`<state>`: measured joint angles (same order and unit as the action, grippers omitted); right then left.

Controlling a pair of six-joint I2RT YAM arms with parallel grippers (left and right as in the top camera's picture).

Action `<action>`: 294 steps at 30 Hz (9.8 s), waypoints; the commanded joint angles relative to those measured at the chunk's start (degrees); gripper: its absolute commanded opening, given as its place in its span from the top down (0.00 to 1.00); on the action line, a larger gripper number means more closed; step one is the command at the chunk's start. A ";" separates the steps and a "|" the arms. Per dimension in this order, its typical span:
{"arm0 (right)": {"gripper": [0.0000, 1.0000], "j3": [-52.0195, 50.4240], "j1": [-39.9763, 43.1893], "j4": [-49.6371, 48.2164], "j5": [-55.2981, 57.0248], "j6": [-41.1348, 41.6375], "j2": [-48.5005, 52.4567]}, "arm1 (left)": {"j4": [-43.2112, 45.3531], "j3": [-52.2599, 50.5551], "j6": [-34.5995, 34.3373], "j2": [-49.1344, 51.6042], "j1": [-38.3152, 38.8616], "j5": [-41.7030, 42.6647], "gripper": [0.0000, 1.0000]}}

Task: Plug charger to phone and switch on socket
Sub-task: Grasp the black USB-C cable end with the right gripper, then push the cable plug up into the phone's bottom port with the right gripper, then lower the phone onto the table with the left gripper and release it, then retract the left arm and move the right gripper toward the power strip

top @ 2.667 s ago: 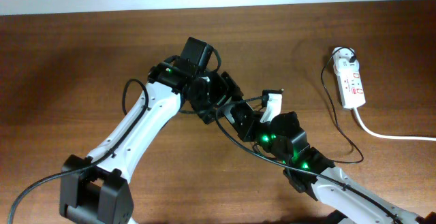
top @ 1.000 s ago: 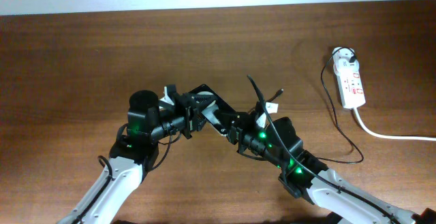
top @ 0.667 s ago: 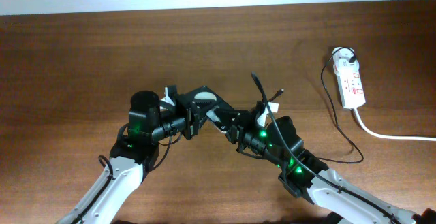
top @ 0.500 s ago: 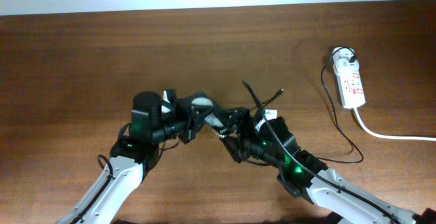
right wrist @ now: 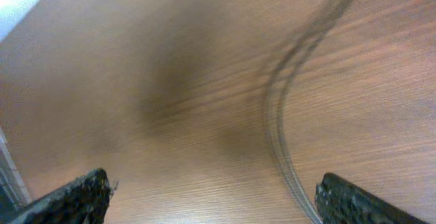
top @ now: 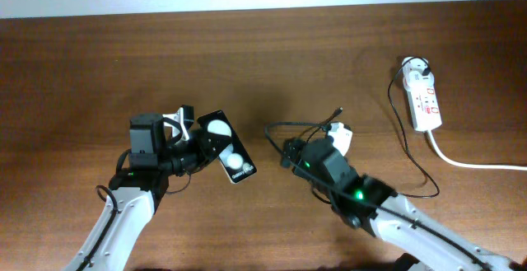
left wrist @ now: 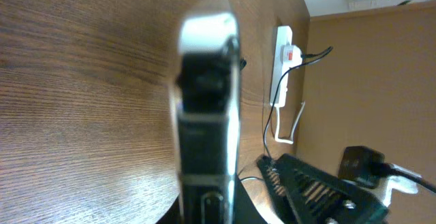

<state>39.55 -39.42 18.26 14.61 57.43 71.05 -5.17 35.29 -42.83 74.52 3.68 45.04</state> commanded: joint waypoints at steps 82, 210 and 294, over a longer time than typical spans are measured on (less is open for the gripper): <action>0.96 39.41 -2.93 42.42 -33.83 -30.71 15.72 | 47.19 9.57 -38.56 24.79 0.66 28.85 1.00; 0.01 61.51 -2.89 72.39 5.35 -41.33 -23.69 | -25.29 51.21 19.71 23.63 19.54 -11.72 1.00; 0.01 60.67 -2.89 72.41 5.38 -41.33 -23.65 | -91.14 51.76 25.77 -45.51 4.09 -56.43 0.01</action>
<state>100.20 -42.46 90.87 19.09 16.27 47.24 -96.68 87.09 -17.52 30.04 7.90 -10.83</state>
